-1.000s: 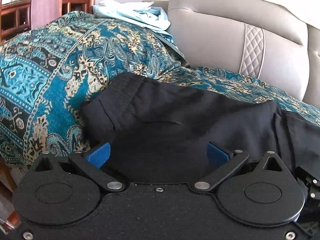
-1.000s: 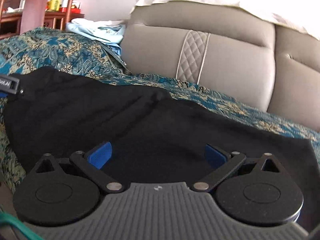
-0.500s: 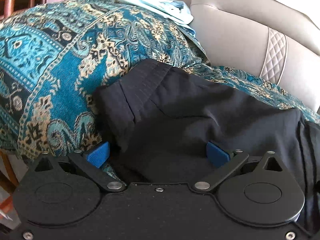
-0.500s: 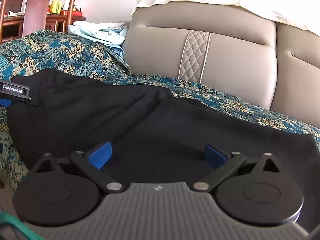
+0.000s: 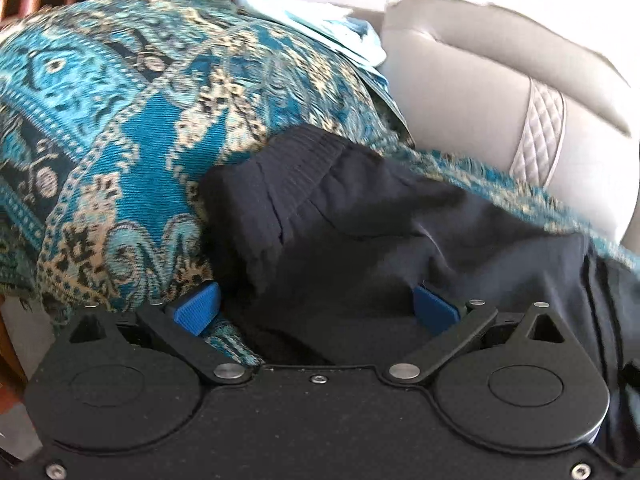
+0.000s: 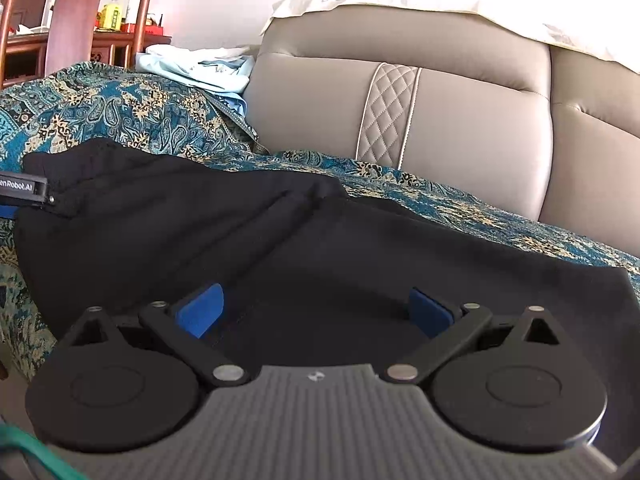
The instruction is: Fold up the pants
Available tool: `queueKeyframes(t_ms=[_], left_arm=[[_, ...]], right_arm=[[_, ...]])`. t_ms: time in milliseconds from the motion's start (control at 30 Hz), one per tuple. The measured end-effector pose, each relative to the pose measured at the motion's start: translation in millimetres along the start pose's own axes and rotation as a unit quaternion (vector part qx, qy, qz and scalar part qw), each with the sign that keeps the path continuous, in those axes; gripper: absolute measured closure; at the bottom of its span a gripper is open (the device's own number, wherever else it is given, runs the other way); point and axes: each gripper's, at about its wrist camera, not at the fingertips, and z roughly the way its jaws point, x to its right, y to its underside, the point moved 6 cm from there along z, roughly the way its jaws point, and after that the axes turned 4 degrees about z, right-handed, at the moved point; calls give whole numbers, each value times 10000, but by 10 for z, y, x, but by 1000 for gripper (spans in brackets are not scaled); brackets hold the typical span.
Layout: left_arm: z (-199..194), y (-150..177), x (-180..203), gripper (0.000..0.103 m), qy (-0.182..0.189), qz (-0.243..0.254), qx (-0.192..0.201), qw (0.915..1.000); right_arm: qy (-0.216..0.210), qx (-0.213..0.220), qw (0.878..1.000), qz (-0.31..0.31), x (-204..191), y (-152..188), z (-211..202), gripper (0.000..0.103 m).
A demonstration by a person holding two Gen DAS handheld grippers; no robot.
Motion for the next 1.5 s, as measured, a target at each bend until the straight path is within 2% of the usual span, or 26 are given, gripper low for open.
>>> queueKeyframes(t_ms=[267, 333, 367, 400, 433, 467, 500, 533, 600, 733, 800, 867, 900, 933, 1133, 1233, 1300, 1400, 1500], left_arm=[[204, -245, -253, 4, -74, -755, 106, 9971], [239, -274, -238, 2, -97, -811, 128, 9966], [260, -277, -215, 5, -138, -752, 122, 9970], [276, -280, -186, 10, -194, -693, 117, 9973], [282, -280, -152, 29, -234, -602, 108, 9979], [285, -280, -122, 38, -357, -505, 79, 9981], [273, -280, -106, 43, -479, -413, 122, 9979], [258, -280, -96, 47, -511, -332, 175, 9980], [275, -292, -124, 46, -465, -303, 166, 9983], [400, -358, -257, 47, -352, -633, 92, 9973], [422, -365, -202, 47, -420, -482, 64, 9979], [388, -357, -144, 65, -614, -178, 84, 9979], [345, -368, -114, 69, -661, -110, 114, 9977], [295, -392, -83, 78, -665, -89, 155, 9976], [-134, -619, 378, 81, -227, 340, 624, 9972], [-363, -762, 771, 81, 205, 608, 885, 9940], [-527, -828, 1075, 81, 513, 826, 1057, 9896], [-708, -874, 1539, 81, 1064, 1134, 1165, 9809], [-837, -838, 1991, 81, 1662, 1294, 1054, 9719]], right_arm=[[-98, 5, 9999, 66, 25, 5, -2, 0], [-122, 6, 9999, 79, 29, 7, -2, 0], [-126, 8, 9999, 82, 31, 8, -2, 0], [-126, 10, 9999, 80, 31, 9, -2, 0], [-126, 11, 9999, 77, 29, 9, -4, 0], [-126, 12, 9999, 76, 30, 9, -3, 0], [-128, 12, 9999, 76, 31, 9, -2, 0], [-128, 11, 9999, 77, 30, 9, -2, 0], [-127, 11, 9999, 76, 29, 9, -2, 0], [-129, 11, 9999, 76, 25, 9, 0, 0], [-136, 9, 9999, 68, 30, 9, 3, 0], [-128, 9, 9999, 73, 24, 7, 4, 0], [-128, 5, 9999, 71, 23, 7, 5, 0], [-134, -6, 9999, 62, 24, 8, 7, 0], [-349, -235, 9990, -115, -8, -13, 49, 0], [-458, -475, 9973, -333, -38, -58, 47, 0], [-470, -633, 9966, -241, 27, -130, 26, 0], [-297, -396, 9987, 93, 277, -265, -111, 0], [314, -156, 9983, 458, 718, -382, -262, 0]])
